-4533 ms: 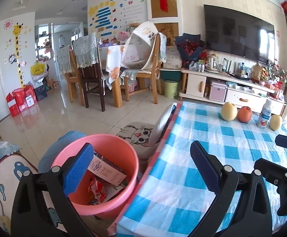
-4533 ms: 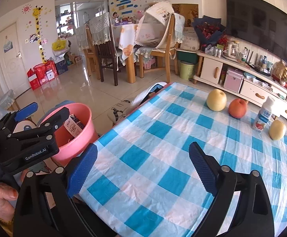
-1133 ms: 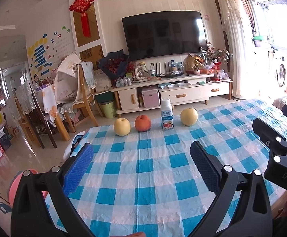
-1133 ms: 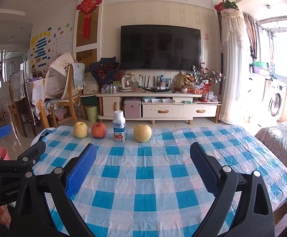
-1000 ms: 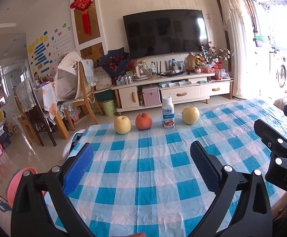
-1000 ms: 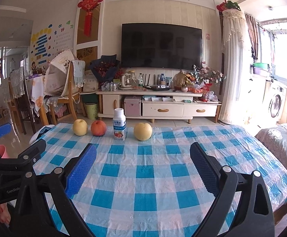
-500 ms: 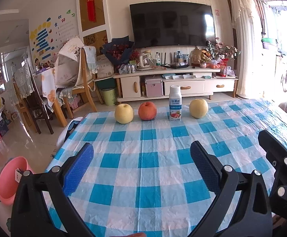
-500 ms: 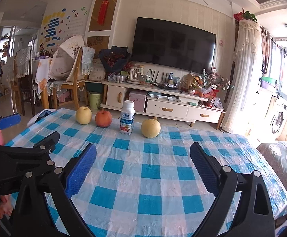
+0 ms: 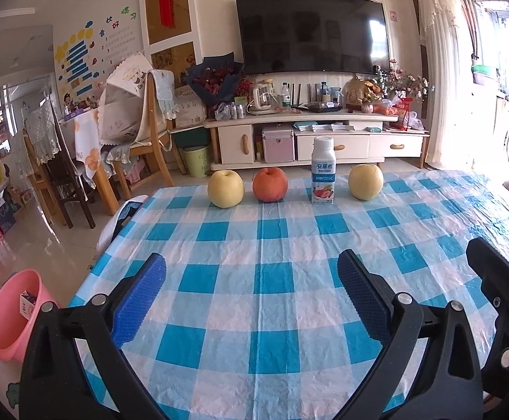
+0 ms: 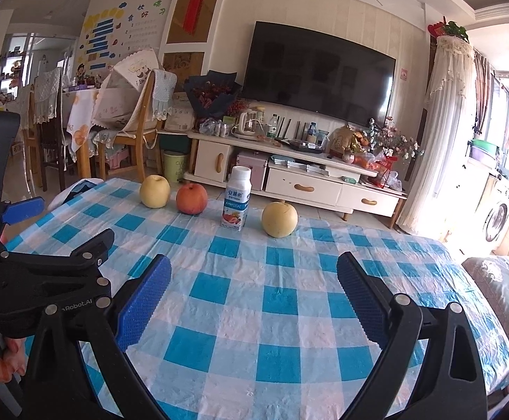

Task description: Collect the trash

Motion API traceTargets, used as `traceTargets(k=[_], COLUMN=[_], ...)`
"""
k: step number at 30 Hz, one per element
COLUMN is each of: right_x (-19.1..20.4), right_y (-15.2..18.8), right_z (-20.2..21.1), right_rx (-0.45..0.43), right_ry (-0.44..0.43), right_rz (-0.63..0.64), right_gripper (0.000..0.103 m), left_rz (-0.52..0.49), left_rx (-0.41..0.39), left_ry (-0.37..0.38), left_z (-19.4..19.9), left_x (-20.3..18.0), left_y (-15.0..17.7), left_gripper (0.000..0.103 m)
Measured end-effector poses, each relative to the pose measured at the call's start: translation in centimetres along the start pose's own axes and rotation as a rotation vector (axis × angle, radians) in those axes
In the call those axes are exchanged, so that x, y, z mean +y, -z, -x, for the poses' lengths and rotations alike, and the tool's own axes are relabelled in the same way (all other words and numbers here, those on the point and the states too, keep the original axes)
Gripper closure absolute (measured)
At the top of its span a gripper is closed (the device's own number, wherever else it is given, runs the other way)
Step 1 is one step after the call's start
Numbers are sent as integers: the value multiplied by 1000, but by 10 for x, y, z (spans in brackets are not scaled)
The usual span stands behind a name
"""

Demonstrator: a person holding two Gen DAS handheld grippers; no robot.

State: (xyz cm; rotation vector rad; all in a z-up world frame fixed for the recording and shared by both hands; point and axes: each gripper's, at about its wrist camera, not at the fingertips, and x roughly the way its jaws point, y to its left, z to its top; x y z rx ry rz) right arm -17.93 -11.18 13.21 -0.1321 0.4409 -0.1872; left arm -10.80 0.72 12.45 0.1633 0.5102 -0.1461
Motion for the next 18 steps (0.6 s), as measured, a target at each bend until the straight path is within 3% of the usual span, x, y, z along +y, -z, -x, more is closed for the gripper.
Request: traceTargets(k=[6, 12, 18], right_x=[-3, -14, -19], right_y=[0, 21, 55], right_z=[-32, -106, -169], right_rx=[74, 298, 468], right_ry=[-57, -88, -17], right_rz=[-62, -189, -172], right_gripper=[8, 8, 8], left_rz=[8, 14, 44], left_rx=[41, 157, 263], left_ry=[0, -5, 1], left_z=[-28, -82, -126], left_x=[3, -6, -14], left_y=[4, 23, 40], left_gripper=[4, 4, 4])
